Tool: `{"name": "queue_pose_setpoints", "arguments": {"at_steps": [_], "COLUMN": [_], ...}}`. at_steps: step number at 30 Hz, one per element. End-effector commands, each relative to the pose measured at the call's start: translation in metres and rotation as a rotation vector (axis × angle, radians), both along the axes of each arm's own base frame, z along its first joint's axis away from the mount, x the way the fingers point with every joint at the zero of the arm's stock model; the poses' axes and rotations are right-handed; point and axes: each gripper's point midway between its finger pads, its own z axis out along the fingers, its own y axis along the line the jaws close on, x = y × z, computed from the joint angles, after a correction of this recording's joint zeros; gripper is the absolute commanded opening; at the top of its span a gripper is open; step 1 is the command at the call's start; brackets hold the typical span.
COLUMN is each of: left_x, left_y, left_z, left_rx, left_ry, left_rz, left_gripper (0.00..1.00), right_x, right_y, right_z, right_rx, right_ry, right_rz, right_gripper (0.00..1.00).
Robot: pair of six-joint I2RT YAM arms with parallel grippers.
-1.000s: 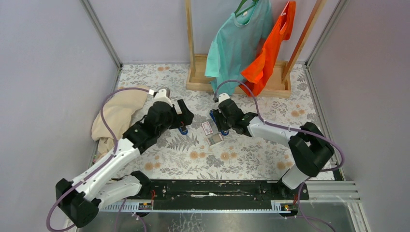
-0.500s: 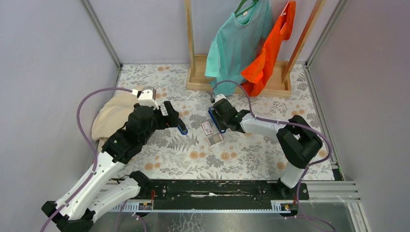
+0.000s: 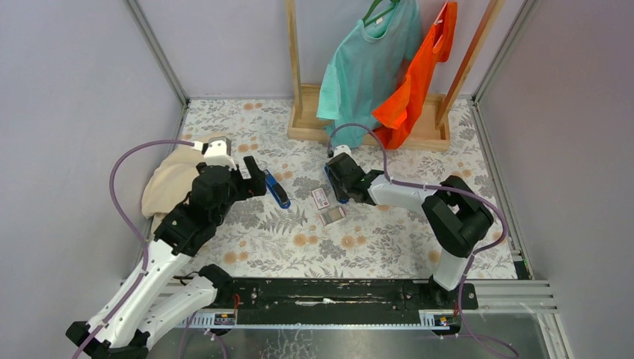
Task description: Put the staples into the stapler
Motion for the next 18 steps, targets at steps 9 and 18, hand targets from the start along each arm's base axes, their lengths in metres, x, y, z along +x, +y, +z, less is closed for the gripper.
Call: {"name": "queue_pose_setpoints", "arguments": {"at_steps": [9,18], "left_x": [-0.018,-0.041], "left_y": [0.026,0.046], "left_z": [0.042,0.069], "left_rx": [-0.059,-0.117], "left_ry": [-0.165,-0.244], "left_rz": [0.059,0.097], "left_gripper": [1.0,1.0], "right_x": [-0.043,-0.054], "right_y": [-0.103,-0.111], "right_z": [0.012,0.058], "right_rx": [-0.136,0.003], "right_ry": [0.014,-0.081], "right_rz": [-0.282,-0.319], "right_gripper": [0.31,0.68]}}
